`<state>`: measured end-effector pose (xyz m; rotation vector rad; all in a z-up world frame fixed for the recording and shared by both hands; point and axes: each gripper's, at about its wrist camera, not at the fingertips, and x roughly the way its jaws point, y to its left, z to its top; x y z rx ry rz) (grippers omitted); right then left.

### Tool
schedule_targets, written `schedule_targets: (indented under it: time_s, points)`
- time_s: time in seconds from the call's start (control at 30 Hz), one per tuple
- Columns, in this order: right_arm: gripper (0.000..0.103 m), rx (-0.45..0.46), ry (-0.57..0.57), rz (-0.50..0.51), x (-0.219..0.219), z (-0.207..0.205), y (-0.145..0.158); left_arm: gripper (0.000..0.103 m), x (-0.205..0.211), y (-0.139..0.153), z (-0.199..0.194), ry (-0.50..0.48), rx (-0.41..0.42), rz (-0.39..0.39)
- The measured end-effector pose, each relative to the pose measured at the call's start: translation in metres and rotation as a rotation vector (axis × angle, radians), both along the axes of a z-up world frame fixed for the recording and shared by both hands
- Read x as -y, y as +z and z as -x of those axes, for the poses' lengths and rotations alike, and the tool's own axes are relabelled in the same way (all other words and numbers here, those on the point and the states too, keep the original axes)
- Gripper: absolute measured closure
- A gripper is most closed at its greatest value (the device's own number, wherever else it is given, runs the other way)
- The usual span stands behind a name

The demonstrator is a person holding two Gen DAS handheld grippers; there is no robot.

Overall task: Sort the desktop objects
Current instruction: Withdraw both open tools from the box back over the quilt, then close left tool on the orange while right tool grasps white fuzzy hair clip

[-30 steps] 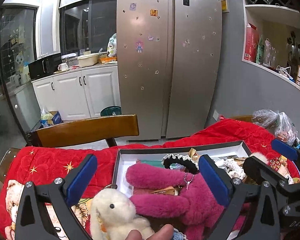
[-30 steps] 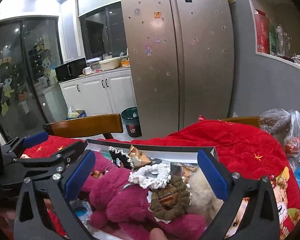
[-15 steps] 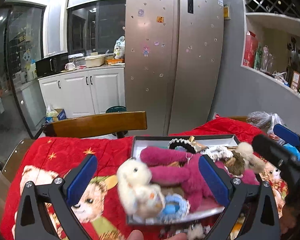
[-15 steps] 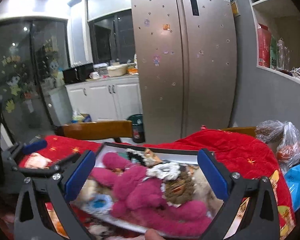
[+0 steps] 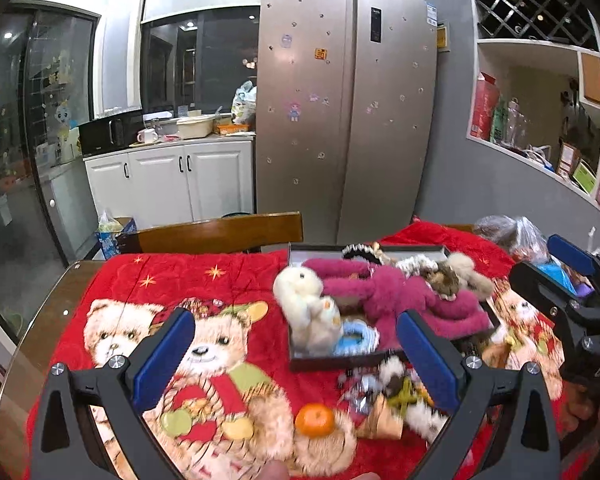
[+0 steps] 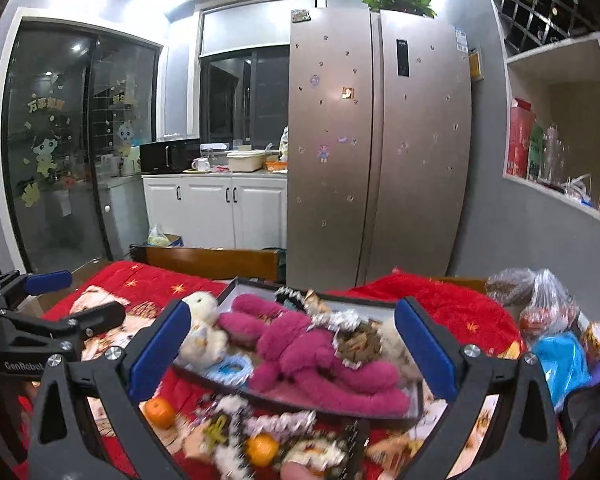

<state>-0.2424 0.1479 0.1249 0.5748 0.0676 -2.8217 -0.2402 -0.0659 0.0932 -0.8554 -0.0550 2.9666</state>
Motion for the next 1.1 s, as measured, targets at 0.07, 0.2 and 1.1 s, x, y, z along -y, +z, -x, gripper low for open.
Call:
schedule_targets:
  time_s: [0.07,0.2,1.1]
  points:
    - [0.0,0.004,0.009,0.011,0.0,-0.01,0.0,0.0,0.002,-0.001,-0.01,0.002,-0.008,0.018]
    - [0.0,0.002,0.025,0.013,0.002,-0.026,-0.003,0.0,0.007,-0.013,-0.023,-0.007,0.007,0.018]
    - [0.003,0.322,0.214,0.04,0.013,0.005,-0.14,0.0,-0.002,-0.136,0.029,-0.092,0.252,0.052]
